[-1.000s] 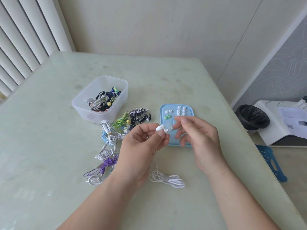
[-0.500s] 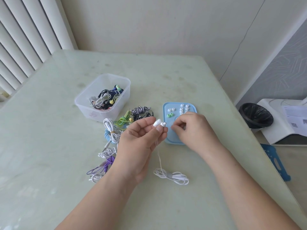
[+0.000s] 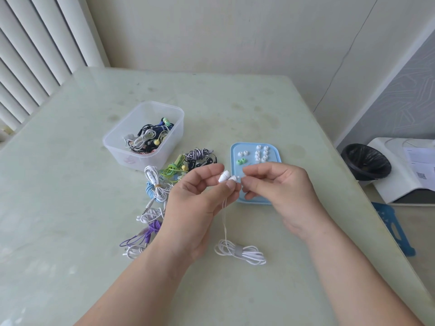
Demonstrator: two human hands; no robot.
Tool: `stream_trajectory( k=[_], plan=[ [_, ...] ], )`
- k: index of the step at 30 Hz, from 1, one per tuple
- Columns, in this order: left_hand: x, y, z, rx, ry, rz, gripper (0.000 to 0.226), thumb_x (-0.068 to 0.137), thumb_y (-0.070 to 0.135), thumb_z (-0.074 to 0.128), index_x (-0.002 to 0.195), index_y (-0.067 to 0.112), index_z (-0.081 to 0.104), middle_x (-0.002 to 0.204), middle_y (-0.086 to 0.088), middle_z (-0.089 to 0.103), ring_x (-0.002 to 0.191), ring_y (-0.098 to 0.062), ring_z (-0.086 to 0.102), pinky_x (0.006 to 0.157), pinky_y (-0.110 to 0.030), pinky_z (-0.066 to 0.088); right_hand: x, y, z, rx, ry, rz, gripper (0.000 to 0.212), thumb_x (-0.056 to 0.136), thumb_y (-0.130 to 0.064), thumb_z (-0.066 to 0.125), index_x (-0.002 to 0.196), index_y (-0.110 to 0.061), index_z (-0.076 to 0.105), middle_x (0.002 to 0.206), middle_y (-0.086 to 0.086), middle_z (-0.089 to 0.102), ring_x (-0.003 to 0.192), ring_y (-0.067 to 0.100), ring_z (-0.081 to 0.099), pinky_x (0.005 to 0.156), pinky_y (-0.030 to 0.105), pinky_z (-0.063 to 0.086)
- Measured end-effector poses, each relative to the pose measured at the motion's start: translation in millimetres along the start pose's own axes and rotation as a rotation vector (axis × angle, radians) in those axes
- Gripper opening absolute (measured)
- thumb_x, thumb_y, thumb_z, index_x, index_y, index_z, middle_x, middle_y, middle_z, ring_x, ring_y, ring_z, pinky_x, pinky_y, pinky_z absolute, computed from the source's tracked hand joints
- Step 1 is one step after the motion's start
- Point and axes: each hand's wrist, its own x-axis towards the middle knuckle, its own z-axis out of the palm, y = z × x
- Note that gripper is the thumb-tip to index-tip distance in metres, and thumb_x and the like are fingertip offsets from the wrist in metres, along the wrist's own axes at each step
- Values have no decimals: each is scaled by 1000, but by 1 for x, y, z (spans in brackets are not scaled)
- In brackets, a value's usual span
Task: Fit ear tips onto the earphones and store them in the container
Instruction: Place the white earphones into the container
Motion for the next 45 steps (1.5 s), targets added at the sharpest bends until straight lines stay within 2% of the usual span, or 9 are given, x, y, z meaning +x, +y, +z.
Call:
stream_trajectory(
  k=[3, 7, 12, 21, 30, 34, 36, 41, 45],
  plan=[
    [-1, -1, 0, 48, -23, 12, 31, 81, -8, 76, 108, 7, 71, 96, -15, 71, 84, -24, 72, 84, -37, 61, 0, -1, 0, 79, -26, 43, 14, 79, 4, 80, 91, -4, 77, 74, 15, 72, 66, 25, 67, 64, 33, 57],
    [-1, -3, -1, 114, -47, 57, 29, 82, -7, 77, 106, 8, 73, 93, -12, 74, 82, -22, 71, 85, -36, 61, -3, -2, 0, 219, -91, 102, 21, 69, -8, 79, 90, -5, 78, 79, 18, 73, 70, 27, 69, 65, 32, 58],
    [0, -5, -1, 151, -29, 106, 29, 83, -7, 77, 109, 6, 71, 93, -11, 75, 85, -22, 73, 85, -35, 61, -3, -2, 0, 279, -140, 123, 15, 81, 2, 71, 95, 0, 76, 83, 20, 73, 72, 25, 70, 66, 31, 59],
    [1, -5, -3, 180, -18, 142, 28, 84, -5, 79, 109, 6, 72, 94, -11, 75, 87, -22, 73, 89, -40, 61, -3, -5, 0, 348, -162, 211, 22, 70, 0, 76, 91, 4, 72, 80, 18, 73, 67, 22, 70, 63, 29, 60],
    [1, -5, -3, 204, -10, 155, 28, 81, -3, 82, 105, 7, 73, 94, -13, 77, 84, -23, 73, 88, -41, 61, -4, -2, 2, 328, -179, 175, 12, 72, -2, 75, 84, -2, 76, 81, 19, 72, 71, 24, 69, 65, 29, 59],
    [1, -5, -3, 187, 1, 169, 27, 81, -4, 81, 104, 7, 72, 90, -10, 76, 81, -21, 73, 83, -34, 61, -6, -1, 6, 307, -152, 115, 8, 72, -4, 75, 78, -7, 79, 81, 19, 73, 72, 25, 70, 68, 30, 59],
    [1, -5, -2, 181, 9, 177, 26, 81, -5, 80, 103, 6, 72, 88, -9, 76, 81, -20, 73, 81, -33, 61, -7, 1, 8, 288, -131, 81, 8, 72, -4, 75, 79, -6, 78, 84, 21, 74, 75, 27, 71, 70, 31, 59],
    [2, -5, -3, 177, 8, 172, 26, 82, -4, 80, 104, 7, 72, 89, -9, 76, 83, -22, 73, 88, -40, 61, -7, 5, 10, 259, -77, 34, 19, 73, -7, 78, 89, 2, 77, 91, 29, 73, 80, 34, 69, 70, 33, 58],
    [1, -5, -3, 169, 11, 176, 26, 83, -5, 79, 105, 7, 72, 89, -7, 76, 83, -17, 73, 81, -33, 61, -6, 7, 9, 228, -42, -46, 19, 86, -13, 71, 88, 5, 76, 94, 30, 73, 79, 37, 66, 71, 40, 57]
  ],
)
